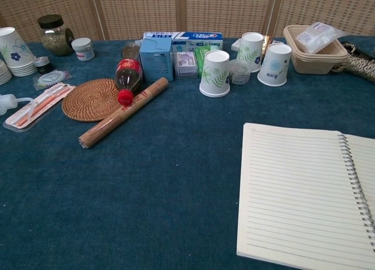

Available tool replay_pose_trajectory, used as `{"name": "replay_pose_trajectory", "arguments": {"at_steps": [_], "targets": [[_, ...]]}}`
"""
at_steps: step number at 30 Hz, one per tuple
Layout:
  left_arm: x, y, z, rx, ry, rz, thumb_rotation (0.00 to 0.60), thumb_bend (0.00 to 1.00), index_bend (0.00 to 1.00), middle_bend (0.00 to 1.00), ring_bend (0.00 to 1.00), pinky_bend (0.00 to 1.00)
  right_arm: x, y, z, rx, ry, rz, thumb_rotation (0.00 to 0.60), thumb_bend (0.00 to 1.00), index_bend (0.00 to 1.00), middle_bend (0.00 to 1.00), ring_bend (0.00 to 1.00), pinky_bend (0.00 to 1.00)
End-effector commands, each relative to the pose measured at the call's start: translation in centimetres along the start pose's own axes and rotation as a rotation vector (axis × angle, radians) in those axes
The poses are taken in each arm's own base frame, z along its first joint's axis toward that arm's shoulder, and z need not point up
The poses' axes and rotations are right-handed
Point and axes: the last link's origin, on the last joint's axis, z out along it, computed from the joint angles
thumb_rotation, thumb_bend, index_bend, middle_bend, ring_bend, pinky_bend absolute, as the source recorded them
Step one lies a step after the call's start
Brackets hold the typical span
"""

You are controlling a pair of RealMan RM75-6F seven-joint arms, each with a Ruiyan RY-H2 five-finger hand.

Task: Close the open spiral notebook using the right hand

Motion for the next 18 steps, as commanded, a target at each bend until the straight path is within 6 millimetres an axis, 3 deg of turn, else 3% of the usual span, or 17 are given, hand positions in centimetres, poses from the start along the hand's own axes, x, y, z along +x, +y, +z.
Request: {"name": "replay_pose_trajectory", "arguments": {"at_steps": [1, 18], "targets": [[0.0, 0.0, -0.1, 0.001, 0.003, 0.001, 0.6, 0.0, 0.0, 0.0, 0.0, 0.0, 0.1, -0.1, -0.3, 0.021, 0.037, -0.008, 0.404, 0.13, 0.13, 0.13, 0.04, 0.02], [-0.1, 0.2, 0.1, -0.008, 0.002, 0.008, 0.6, 0.0, 0.0, 0.0, 0.0, 0.0, -2.1, 3.1, -2.7, -0.001, 0.224, -0.091, 0.393, 0.19, 0.04, 0.05, 0.04, 0.07]]}}
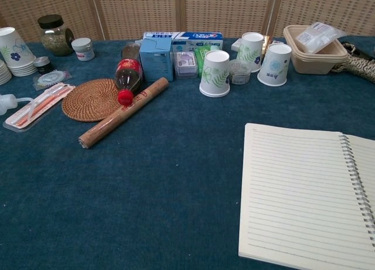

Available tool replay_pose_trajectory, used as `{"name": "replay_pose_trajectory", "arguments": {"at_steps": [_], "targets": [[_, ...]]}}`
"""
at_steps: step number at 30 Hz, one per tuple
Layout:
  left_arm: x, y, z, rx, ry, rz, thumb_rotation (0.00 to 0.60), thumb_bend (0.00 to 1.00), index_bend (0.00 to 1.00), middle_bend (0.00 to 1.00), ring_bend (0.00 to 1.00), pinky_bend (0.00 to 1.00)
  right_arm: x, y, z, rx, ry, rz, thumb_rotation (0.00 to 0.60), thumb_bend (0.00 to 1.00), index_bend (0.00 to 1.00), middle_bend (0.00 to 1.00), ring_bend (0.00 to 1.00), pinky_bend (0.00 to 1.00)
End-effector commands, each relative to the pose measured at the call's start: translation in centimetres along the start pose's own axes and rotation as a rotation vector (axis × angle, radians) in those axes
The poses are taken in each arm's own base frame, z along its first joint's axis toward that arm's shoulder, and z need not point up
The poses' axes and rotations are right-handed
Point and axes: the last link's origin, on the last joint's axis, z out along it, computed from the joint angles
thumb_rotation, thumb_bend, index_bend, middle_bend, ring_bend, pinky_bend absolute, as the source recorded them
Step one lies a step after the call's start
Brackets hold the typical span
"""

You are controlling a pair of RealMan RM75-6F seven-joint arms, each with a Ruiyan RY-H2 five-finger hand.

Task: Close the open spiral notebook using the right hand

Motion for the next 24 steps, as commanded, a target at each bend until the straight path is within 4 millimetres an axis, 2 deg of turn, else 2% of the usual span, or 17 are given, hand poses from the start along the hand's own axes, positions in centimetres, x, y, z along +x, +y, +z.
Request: {"name": "replay_pose_trajectory", "arguments": {"at_steps": [1, 5, 10, 24], "targets": [[-0.1, 0.2, 0.2, -0.011, -0.004, 0.014, 0.6, 0.0, 0.0, 0.0, 0.0, 0.0, -0.9, 1.2, -1.1, -0.01, 0.069, -0.043, 0.394, 0.2, 0.04, 0.04, 0.03, 0.07], [-0.1, 0.2, 0.3, -0.008, -0.006, 0.016, 0.6, 0.0, 0.0, 0.0, 0.0, 0.0, -1.7, 2.0, -1.4, 0.003, 0.119, -0.072, 0.396, 0.23, 0.0, 0.0, 0.0, 0.07], [-0.3, 0.3, 0.5, -0.012, -0.016, 0.021, 0.6, 0.0, 0.0, 0.0, 0.0, 0.0, -2.9, 3.4, -1.8, -0.003, 0.138, -0.104, 0.397, 0.24, 0.0, 0.0, 0.0, 0.05], [0.1, 0.7, 0.5, -0.009, -0.003, 0.028, 0.6, 0.0, 0.0, 0.0, 0.0, 0.0, -4.1, 5.1, -2.6, -0.02, 0.102, -0.179, 0.399, 0.24, 0.0, 0.0, 0.0, 0.05]]}}
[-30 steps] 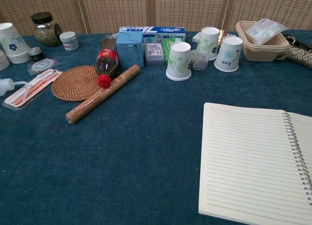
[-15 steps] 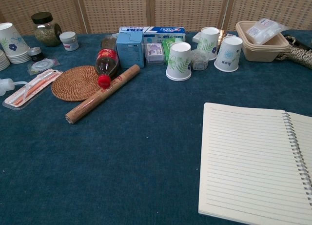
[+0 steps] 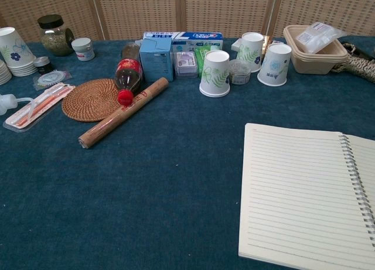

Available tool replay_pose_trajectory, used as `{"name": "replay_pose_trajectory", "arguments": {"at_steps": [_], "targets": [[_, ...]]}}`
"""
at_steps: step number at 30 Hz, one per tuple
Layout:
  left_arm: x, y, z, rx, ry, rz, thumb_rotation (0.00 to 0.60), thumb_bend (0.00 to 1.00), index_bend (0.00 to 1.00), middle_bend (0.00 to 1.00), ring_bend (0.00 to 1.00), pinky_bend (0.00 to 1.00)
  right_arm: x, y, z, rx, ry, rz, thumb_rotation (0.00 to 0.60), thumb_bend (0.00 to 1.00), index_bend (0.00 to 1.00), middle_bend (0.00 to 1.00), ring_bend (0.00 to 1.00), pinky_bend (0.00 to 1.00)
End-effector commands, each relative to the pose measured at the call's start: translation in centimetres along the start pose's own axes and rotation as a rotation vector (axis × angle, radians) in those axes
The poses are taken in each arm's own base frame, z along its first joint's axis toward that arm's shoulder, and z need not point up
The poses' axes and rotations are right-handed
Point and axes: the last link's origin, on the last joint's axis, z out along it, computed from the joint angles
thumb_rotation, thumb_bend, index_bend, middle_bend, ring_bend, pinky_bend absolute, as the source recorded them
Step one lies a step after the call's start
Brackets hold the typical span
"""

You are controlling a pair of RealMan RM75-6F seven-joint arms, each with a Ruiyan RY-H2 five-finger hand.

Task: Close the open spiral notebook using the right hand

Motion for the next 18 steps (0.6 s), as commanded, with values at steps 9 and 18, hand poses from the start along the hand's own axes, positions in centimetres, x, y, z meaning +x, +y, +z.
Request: {"name": "replay_pose_trajectory", "arguments": {"at_steps": [9, 18], "targets": [[0.8, 0.0, -0.1, 0.009, 0.047, -0.012, 0.6, 0.0, 0.0, 0.0, 0.0, 0.0, -1.5, 0.1, 0.3, -0.006, 0.008, -0.035, 0.439, 0.24, 0.0, 0.0, 0.0, 0.05], [0.9, -0.2, -0.3, 0.017, 0.054, -0.014, 0.6, 0.0, 0.0, 0.0, 0.0, 0.0, -1.8, -0.2, 1.4, 0.006, 0.051, -0.039, 0.6, 0.23, 0.0, 0.0, 0.0, 0.09]]}}
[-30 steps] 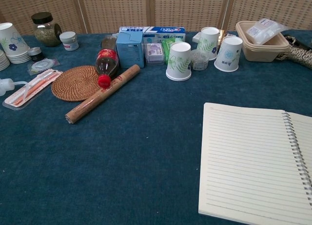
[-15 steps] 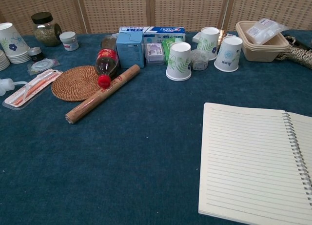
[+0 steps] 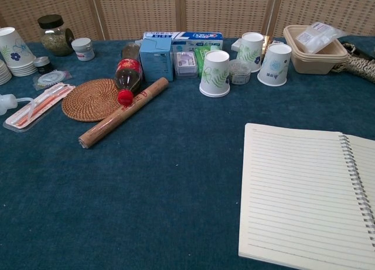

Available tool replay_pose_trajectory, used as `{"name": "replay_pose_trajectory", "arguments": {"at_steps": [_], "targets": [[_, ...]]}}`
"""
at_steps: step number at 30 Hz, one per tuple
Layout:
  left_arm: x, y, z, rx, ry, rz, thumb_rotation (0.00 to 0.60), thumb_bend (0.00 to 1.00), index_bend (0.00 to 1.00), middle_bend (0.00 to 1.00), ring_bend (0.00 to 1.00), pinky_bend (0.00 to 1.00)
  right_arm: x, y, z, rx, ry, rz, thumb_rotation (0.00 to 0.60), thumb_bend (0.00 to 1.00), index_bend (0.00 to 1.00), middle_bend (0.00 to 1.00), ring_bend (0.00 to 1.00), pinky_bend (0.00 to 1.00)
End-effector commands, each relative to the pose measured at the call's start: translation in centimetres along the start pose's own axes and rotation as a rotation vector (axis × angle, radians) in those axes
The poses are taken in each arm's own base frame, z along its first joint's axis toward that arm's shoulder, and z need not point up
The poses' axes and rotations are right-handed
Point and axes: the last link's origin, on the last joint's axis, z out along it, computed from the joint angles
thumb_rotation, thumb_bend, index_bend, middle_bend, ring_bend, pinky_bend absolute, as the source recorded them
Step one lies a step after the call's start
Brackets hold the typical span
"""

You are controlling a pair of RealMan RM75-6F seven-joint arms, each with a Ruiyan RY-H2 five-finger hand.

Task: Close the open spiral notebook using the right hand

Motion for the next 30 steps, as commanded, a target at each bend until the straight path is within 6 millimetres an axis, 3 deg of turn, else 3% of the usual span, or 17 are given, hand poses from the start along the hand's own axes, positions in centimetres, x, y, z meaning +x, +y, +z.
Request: {"name": "replay_pose_trajectory", "arguments": {"at_steps": [1, 4, 8, 11, 17, 19, 21, 23, 25, 30], "targets": [[0.0, 0.0, 0.0, 0.001, -0.001, -0.001, 0.6, 0.0, 0.0, 0.0, 0.0, 0.0, -0.1, -0.1, 0.3, 0.001, 0.019, 0.003, 0.6, 0.24, 0.0, 0.0, 0.0, 0.1], [0.0, -0.1, 0.0, 0.004, -0.002, 0.0, 0.6, 0.0, 0.0, 0.0, 0.0, 0.0, -0.1, -0.5, 0.6, 0.013, 0.057, 0.025, 0.6, 0.31, 0.07, 0.0, 0.0, 0.15], [0.0, -0.2, -0.1, 0.006, -0.002, -0.003, 0.6, 0.0, 0.0, 0.0, 0.0, 0.0, 0.0, -1.2, 0.7, 0.045, 0.114, 0.054, 0.6, 0.4, 0.41, 0.0, 0.03, 0.24], [0.0, -0.3, -0.1, 0.008, 0.0, -0.004, 0.6, 0.0, 0.0, 0.0, 0.0, 0.0, 0.1, -1.6, 0.9, 0.064, 0.155, 0.065, 0.6, 0.41, 0.6, 0.03, 0.07, 0.28], [0.0, -0.3, -0.3, 0.009, -0.003, -0.009, 0.6, 0.0, 0.0, 0.0, 0.0, 0.0, 0.8, -2.5, 1.8, 0.1, 0.258, 0.075, 0.6, 0.4, 0.72, 0.08, 0.13, 0.32], [0.0, -0.4, -0.3, 0.012, -0.001, -0.012, 0.6, 0.0, 0.0, 0.0, 0.0, 0.0, 1.2, -3.0, 2.3, 0.127, 0.298, 0.082, 0.6, 0.39, 0.66, 0.09, 0.14, 0.33], [0.0, -0.4, -0.3, 0.013, 0.001, -0.014, 0.6, 0.0, 0.0, 0.0, 0.0, 0.0, 1.4, -3.3, 2.7, 0.142, 0.317, 0.081, 0.6, 0.34, 0.47, 0.08, 0.15, 0.33], [0.0, -0.5, -0.3, 0.013, 0.002, -0.018, 0.6, 0.0, 0.0, 0.0, 0.0, 0.0, 1.7, -3.5, 3.0, 0.154, 0.336, 0.081, 0.6, 0.25, 0.17, 0.05, 0.15, 0.33], [0.0, -0.5, -0.3, 0.012, 0.001, -0.022, 0.6, 0.0, 0.0, 0.0, 0.0, 0.0, 2.3, -4.1, 3.9, 0.179, 0.393, 0.076, 0.6, 0.22, 0.03, 0.03, 0.14, 0.33], [0.0, -0.6, -0.4, 0.013, 0.004, -0.026, 0.6, 0.0, 0.0, 0.0, 0.0, 0.0, 3.3, -5.0, 5.1, 0.209, 0.463, 0.071, 0.6, 0.24, 0.0, 0.0, 0.07, 0.3]]}}
